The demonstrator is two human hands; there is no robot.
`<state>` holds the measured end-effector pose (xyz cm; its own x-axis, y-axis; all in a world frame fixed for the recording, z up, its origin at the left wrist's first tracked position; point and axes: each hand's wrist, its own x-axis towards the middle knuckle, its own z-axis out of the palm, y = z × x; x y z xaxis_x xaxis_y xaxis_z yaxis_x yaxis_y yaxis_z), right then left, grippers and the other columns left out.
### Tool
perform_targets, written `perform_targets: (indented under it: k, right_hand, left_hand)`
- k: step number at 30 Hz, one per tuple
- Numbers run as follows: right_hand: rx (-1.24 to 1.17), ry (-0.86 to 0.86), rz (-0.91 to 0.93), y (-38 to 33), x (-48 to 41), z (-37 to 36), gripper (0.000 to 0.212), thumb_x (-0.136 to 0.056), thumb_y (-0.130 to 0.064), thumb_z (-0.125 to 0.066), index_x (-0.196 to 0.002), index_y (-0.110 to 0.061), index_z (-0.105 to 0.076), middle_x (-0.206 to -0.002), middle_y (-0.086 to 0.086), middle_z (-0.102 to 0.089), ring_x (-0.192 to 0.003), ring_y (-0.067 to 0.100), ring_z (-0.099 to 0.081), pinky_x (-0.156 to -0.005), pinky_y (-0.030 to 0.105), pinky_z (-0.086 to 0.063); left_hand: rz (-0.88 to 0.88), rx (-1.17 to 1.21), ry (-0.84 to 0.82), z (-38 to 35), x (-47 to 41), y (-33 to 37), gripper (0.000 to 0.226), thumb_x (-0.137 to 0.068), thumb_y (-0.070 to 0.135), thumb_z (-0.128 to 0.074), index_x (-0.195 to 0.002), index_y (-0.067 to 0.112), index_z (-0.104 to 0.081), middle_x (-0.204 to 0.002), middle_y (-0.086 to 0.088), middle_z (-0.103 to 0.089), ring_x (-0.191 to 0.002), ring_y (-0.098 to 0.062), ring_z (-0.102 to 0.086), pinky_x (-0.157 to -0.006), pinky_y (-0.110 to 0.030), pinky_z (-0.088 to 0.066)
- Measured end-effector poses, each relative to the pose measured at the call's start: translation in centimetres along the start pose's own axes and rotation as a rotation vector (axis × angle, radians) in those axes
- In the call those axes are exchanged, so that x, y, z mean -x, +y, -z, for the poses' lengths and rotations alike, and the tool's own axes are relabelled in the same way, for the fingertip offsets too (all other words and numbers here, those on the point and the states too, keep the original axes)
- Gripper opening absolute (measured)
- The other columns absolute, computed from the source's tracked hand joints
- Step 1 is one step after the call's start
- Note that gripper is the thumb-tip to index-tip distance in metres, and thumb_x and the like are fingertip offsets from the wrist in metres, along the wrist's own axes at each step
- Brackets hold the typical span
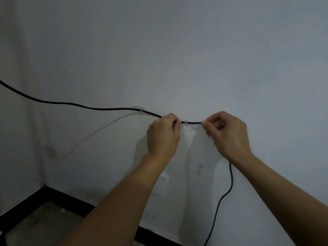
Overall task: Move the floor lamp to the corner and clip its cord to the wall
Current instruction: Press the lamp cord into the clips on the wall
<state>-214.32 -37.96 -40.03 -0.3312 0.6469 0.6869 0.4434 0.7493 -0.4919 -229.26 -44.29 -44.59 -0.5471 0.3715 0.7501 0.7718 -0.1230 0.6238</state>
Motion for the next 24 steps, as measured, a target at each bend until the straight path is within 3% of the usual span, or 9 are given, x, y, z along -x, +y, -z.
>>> perform_targets:
  k: [7, 14, 17, 20, 22, 24]
  right_hand:
    - [-0.174, 0.014, -0.085, 1.3, 3.4, -2.2, 0.016, -0.088, -0.022, -0.066, -0.073, -0.024, -0.062, -0.06, -0.004, -0.068, -0.042, 0.011, -0.061, -0.044, 0.022, -0.05]
    - [-0.424, -0.046, -0.246, 2.9, 6.6, -2.9, 0.013, -0.092, -0.018, -0.063, -0.08, -0.021, -0.067, -0.065, 0.003, -0.071, -0.053, 0.016, -0.067, -0.052, 0.025, -0.052]
    - [-0.201, -0.104, -0.233, 4.9, 9.1, -2.6, 0.016, -0.091, -0.027, -0.063, -0.076, -0.026, -0.068, -0.066, -0.006, -0.071, -0.066, 0.007, -0.068, -0.064, 0.021, -0.052]
    - [0.039, -0.143, -0.179, 6.0, 9.8, -2.1, 0.015, -0.089, -0.033, -0.065, -0.078, -0.024, -0.07, -0.071, -0.011, -0.067, -0.068, 0.004, -0.063, -0.061, 0.019, -0.046]
    - [0.015, -0.136, -0.208, 6.4, 9.5, -1.6, 0.017, -0.089, -0.03, -0.066, -0.076, -0.02, -0.071, -0.065, -0.007, -0.068, -0.063, 0.008, -0.064, -0.059, 0.025, -0.051]
    - [-0.089, -0.125, -0.27, 6.7, 9.1, -1.4, 0.015, -0.089, -0.024, -0.066, -0.078, -0.017, -0.072, -0.063, -0.003, -0.07, -0.058, 0.01, -0.067, -0.059, 0.03, -0.056]
  left_hand:
    - [0.003, 0.045, 0.013, -0.2, -0.1, -0.1, 0.015, -0.089, 0.022, -0.06, -0.085, 0.009, -0.066, -0.078, -0.008, -0.072, -0.071, -0.028, -0.064, -0.066, -0.046, -0.054]
    - [0.014, 0.094, 0.011, -0.1, -0.3, -0.4, 0.013, -0.087, 0.021, -0.063, -0.081, 0.009, -0.066, -0.074, -0.006, -0.071, -0.069, -0.026, -0.064, -0.065, -0.044, -0.055]
    - [0.037, 0.139, 0.03, -0.3, -0.1, -0.5, 0.01, -0.086, 0.021, -0.065, -0.083, 0.011, -0.064, -0.064, 0.004, -0.064, -0.064, -0.021, -0.061, -0.063, -0.04, -0.056]
    - [0.081, 0.157, 0.075, -0.4, 1.0, -1.4, 0.015, -0.084, 0.021, -0.066, -0.094, 0.017, -0.057, -0.06, 0.015, -0.051, -0.06, -0.016, -0.055, -0.062, -0.03, -0.049]
    - [0.106, 0.099, 0.031, -0.4, 2.8, -3.1, 0.016, -0.083, 0.022, -0.065, -0.092, 0.02, -0.052, -0.063, 0.009, -0.055, -0.058, -0.016, -0.055, -0.058, -0.029, -0.047]
    - [0.156, 0.031, -0.129, -0.4, 5.4, -4.9, 0.009, -0.084, 0.021, -0.063, -0.084, 0.019, -0.055, -0.068, 0.0, -0.063, -0.059, -0.02, -0.059, -0.057, -0.034, -0.052]
